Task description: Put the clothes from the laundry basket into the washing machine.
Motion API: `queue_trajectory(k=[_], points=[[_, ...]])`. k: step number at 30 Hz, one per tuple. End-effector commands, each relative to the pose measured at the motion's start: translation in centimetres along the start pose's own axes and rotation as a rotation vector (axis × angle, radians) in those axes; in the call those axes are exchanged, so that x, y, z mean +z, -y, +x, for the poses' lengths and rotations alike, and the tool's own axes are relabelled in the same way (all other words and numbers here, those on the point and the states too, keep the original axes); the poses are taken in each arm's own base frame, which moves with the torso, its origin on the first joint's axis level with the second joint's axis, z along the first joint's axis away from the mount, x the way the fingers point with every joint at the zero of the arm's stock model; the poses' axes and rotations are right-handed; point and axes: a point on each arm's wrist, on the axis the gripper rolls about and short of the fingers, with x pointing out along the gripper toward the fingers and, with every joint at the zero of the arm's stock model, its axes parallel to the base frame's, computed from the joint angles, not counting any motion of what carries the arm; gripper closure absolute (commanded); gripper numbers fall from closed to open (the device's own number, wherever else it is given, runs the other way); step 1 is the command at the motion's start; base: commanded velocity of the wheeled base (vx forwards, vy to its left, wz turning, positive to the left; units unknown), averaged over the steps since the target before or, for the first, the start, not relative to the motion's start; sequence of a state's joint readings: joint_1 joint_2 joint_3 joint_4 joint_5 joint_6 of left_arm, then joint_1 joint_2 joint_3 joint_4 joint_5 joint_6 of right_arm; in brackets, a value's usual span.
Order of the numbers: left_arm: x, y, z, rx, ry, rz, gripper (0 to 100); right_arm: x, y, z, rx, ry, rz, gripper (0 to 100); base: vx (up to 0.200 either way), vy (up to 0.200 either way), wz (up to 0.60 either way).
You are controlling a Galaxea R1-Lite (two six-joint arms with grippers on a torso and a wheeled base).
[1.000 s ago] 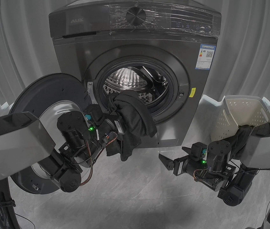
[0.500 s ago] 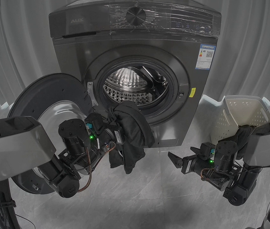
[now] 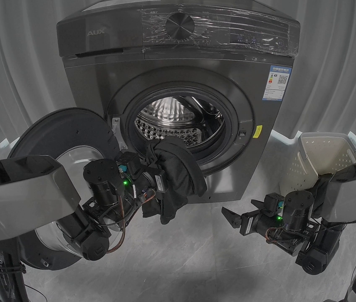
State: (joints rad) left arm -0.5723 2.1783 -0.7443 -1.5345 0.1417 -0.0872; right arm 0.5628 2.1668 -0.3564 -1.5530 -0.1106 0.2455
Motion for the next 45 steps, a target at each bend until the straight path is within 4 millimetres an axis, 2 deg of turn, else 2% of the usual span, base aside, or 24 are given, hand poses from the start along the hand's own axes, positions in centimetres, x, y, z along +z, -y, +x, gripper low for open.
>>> queue_trajectory(k=[1,7,13,19,28,33,39,45], points=[[-0.1,0.1,0.4,-0.002,0.001,0.000,100,0.0,0.0,0.0,0.002,-0.001,-0.001,0,0.200,0.000,0.00],[-0.8,0.3,1.6,-0.003,0.013,0.007,100,0.1,-0.1,-0.1,0.003,0.004,0.000,0,0.200,0.000,0.00],[-1.2,0.7,2.0,-0.013,-0.002,0.017,100,0.2,-0.1,0.0,0.004,0.008,0.000,0,0.000,0.000,0.00],[-1.6,0.7,2.6,-0.011,0.000,0.017,100,0.2,-0.2,-0.1,0.007,0.008,0.000,0,0.200,0.000,0.00],[-2.6,1.9,3.8,-0.023,0.000,0.025,100,0.1,-0.4,-0.1,0.012,0.003,0.001,0,0.000,0.000,0.00],[-3.5,1.7,3.3,-0.019,-0.017,0.066,100,0.0,-0.3,-0.1,0.011,0.000,0.005,0,0.000,0.000,0.00],[-3.7,1.5,2.3,-0.021,-0.021,0.070,100,-0.1,-0.4,0.0,0.011,-0.001,0.005,0,0.000,0.000,0.00],[-3.8,1.9,2.2,-0.031,-0.024,0.069,100,-0.2,-0.4,0.0,0.011,-0.004,0.004,0,0.000,0.000,0.00]])
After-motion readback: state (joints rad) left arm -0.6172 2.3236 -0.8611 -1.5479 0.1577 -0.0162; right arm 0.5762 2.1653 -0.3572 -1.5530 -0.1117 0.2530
